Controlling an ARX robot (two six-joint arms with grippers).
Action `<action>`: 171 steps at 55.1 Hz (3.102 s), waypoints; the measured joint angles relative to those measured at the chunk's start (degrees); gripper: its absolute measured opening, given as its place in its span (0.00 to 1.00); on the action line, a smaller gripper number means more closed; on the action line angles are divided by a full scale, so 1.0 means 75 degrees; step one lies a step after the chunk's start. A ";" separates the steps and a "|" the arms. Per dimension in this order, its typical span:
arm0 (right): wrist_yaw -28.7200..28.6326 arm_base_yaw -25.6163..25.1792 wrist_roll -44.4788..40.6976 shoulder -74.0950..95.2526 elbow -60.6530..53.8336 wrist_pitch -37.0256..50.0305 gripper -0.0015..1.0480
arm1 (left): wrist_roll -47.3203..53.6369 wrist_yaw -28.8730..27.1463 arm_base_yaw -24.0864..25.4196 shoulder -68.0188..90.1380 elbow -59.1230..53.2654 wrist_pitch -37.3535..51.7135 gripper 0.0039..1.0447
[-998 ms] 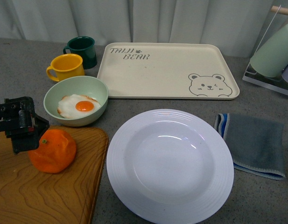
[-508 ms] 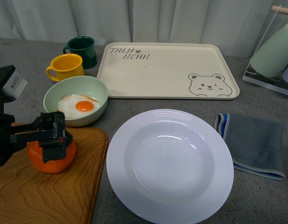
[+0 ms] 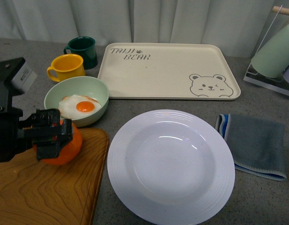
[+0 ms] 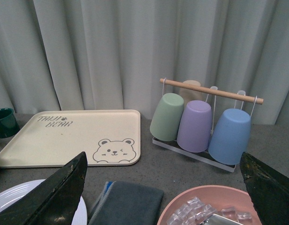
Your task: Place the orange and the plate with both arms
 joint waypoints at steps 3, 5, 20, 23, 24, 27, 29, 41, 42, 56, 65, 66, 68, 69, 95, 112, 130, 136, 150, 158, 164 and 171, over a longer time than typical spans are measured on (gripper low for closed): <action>-0.0003 0.0000 0.0000 0.0000 0.0000 0.0000 0.91 | -0.0032 -0.0026 -0.0356 -0.0157 0.0189 -0.0035 0.49; -0.0003 0.0000 0.0000 0.0000 0.0000 0.0000 0.91 | -0.0061 -0.0067 -0.0525 -0.0169 0.0306 -0.0035 0.49; -0.0003 0.0000 0.0000 0.0000 0.0000 0.0000 0.91 | -0.0280 -0.0312 -0.1845 0.0498 0.0982 0.0099 0.49; -0.0003 0.0000 0.0000 0.0000 0.0000 0.0000 0.91 | -0.0312 -0.0399 -0.2034 0.0729 0.1125 0.0114 0.49; -0.0003 0.0000 0.0000 0.0000 0.0000 0.0000 0.91 | -0.0315 -0.0408 -0.2066 0.0781 0.1154 0.0122 0.49; -0.0003 0.0000 0.0000 0.0000 0.0000 0.0000 0.91 | -0.0321 -0.0510 -0.2203 0.1011 0.1291 0.0137 0.49; -0.0003 0.0000 0.0000 0.0000 0.0000 0.0000 0.91 | -0.0323 -0.0562 -0.2267 0.1142 0.1367 0.0140 0.49; 0.0000 0.0000 0.0000 0.0000 0.0000 0.0000 0.91 | -0.0490 -0.0688 -0.2576 0.1708 0.1682 0.0184 0.48; 0.0000 0.0000 0.0000 0.0000 0.0000 0.0000 0.91 | -0.0493 -0.0682 -0.2594 0.1719 0.1693 0.0184 0.48; -0.0003 0.0000 0.0000 0.0000 0.0000 0.0000 0.91 | -0.0621 -0.0702 -0.3019 0.1964 0.1903 0.0117 0.48; -0.0003 0.0000 0.0000 0.0000 0.0000 0.0000 0.91 | -0.0662 -0.0726 -0.3191 0.2069 0.2002 0.0090 0.48; -0.0003 0.0000 0.0000 0.0000 0.0000 0.0000 0.91 | -0.0664 -0.0743 -0.3200 0.2090 0.2022 0.0085 0.48; 0.0000 0.0000 0.0000 0.0000 0.0000 0.0000 0.91 | -0.0673 -0.0758 -0.3212 0.2113 0.2046 0.0079 0.48; 0.0000 0.0000 0.0000 0.0000 0.0000 0.0000 0.91 | -0.0673 -0.0761 -0.3212 0.2124 0.2055 0.0079 0.48; 0.0000 0.0000 0.0000 0.0000 0.0000 0.0000 0.91 | -0.0664 -0.1032 -0.3217 0.2157 0.2104 0.0102 0.94; 0.0000 0.0000 0.0000 0.0000 0.0000 0.0000 0.91 | -0.1282 -0.2174 -0.2066 0.1087 0.1186 0.1466 0.91; 0.0000 0.0000 0.0000 0.0000 0.0000 0.0000 0.91 | 0.1751 -0.2591 -0.0195 -0.1040 -0.2766 0.8090 0.17; -0.0003 0.0000 0.0000 0.0000 0.0000 0.0000 0.91 | 0.1818 -0.2285 0.0134 -0.1833 -0.3200 0.7653 0.03; 0.0000 0.0000 0.0000 0.0000 0.0000 0.0000 0.91 | 0.1888 -0.1620 0.0804 -0.4097 -0.3838 0.6035 0.03; -0.0003 0.0000 0.0000 0.0000 0.0000 0.0000 0.91 | 0.1903 -0.1384 0.1049 -0.5648 -0.3867 0.4418 0.03; 0.0000 0.0000 0.0000 0.0000 0.0000 0.0000 0.91 | 0.1903 -0.1279 0.1180 -0.6426 -0.3888 0.3844 0.03; -0.0003 0.0000 0.0000 0.0000 0.0000 0.0000 0.91 | 0.1909 -0.0595 0.1786 -0.7152 -0.3955 0.3162 0.03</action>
